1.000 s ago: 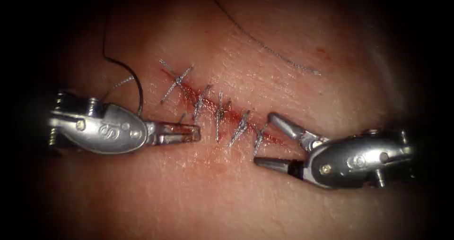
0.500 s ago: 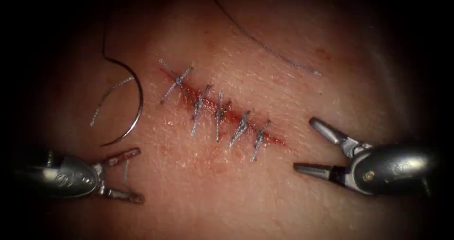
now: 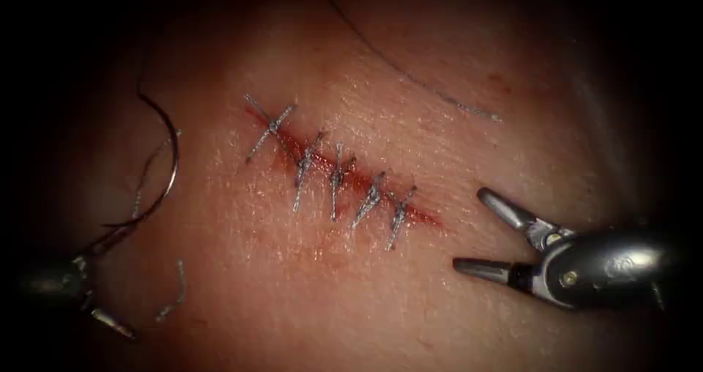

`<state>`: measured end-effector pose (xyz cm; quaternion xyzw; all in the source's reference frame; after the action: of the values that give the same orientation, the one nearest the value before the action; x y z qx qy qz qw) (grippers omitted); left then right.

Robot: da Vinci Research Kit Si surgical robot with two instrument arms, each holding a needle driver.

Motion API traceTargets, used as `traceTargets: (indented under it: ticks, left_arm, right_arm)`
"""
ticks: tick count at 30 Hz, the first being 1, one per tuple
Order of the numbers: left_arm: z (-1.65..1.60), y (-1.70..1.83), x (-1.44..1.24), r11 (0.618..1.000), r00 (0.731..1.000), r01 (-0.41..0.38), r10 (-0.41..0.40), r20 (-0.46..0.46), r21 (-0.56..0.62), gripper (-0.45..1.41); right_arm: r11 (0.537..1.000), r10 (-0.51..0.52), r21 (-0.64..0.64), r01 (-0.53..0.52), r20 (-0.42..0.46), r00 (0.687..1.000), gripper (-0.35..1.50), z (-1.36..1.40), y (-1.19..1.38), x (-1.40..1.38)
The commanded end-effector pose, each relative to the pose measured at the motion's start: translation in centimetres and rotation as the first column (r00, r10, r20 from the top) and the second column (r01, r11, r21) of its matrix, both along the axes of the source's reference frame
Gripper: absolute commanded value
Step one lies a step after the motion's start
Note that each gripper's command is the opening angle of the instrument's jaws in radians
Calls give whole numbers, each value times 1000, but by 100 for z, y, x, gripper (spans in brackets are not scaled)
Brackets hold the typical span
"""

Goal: Wound Closure

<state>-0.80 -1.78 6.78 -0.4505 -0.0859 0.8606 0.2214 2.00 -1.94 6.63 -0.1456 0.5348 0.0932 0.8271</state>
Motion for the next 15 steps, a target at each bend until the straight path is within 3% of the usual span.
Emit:
traceTargets:
  ticks: [1,8,15]
  left_arm:
    - [5,-9,2,1000,1000,1,-1,-4,3,99]
    - [-13,9,32,1000,998,15,-14,-58,20,98]
    - [-65,18,-2,996,1000,-7,9,-26,93,91]
  right_arm:
    - [1000,-2,3,2,-2,1000,148,4,-8,6]
    - [1000,-3,3,3,-3,1000,148,3,-8,5]
    - [1000,-3,5,3,-6,1000,148,-1,-6,2]
